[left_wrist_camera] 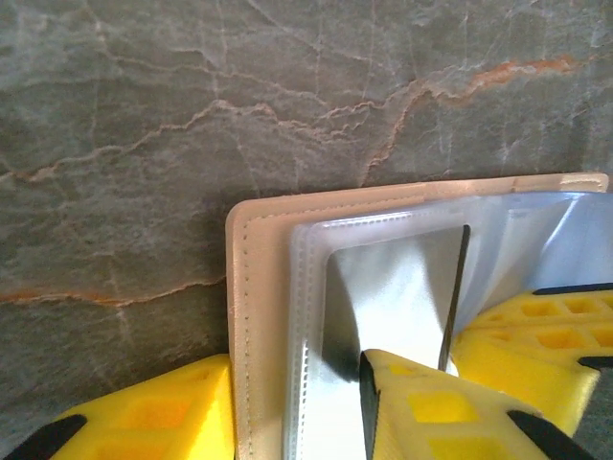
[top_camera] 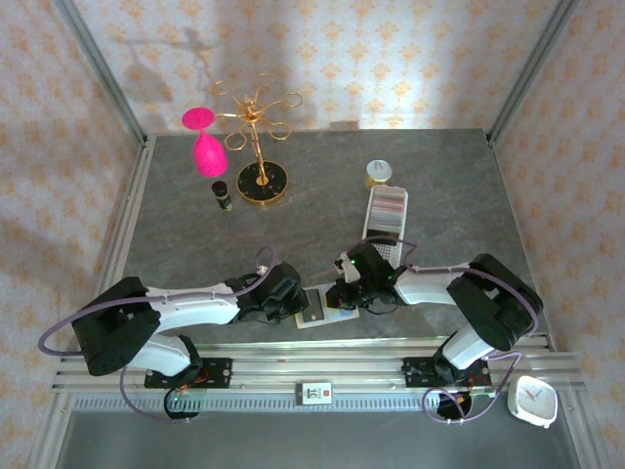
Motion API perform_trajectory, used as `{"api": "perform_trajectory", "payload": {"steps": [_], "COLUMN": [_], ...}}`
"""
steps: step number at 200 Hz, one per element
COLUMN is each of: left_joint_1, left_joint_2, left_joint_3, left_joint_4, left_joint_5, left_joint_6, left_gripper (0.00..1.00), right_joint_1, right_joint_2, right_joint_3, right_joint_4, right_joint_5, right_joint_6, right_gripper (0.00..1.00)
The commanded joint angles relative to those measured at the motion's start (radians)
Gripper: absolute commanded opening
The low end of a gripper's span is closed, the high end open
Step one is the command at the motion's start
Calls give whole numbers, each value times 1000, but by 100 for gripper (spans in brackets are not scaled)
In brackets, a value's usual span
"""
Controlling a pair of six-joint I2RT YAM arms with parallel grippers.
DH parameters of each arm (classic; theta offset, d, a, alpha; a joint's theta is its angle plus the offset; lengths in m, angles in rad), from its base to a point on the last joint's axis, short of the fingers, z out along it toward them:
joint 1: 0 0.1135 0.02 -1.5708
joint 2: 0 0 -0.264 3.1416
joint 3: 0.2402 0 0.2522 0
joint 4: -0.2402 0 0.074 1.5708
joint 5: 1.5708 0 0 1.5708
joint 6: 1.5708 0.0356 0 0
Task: Put the credit cards into the card holder
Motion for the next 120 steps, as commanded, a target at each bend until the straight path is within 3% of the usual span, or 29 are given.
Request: {"api": "perform_trajectory", "payload": {"steps": [1,23,41,69,91,120], "left_joint_1": [-22,-23,-25,-25,-25,-25], "left_joint_2": [-33,-43,-39,-43,-57,-73], "left_joint_3": [-12,-34,-40,-16,-16,-10], "left_joint_4": [203,244,284,213,159,62], "left_joint_5": [65,72,96,77,58,32], "left_joint_6": [-23,-27,-28,-1,9,37], "left_gripper": [31,20,18,9,0,0], "right_joint_1": [8,8,8,8,8,8], "right_joint_2": [8,-6,-20,-62,-122,-227], "right_joint_3": [-43,-47,-49,-40,-20,-1], "right_joint_4": [-50,-48,-49,-65,-90,-179], "right_joint_5": [73,76,71,90,139,282], "right_joint_6": [7,12,15,23,39,75], "right_gripper": [0,0,0,0,0,0]}}
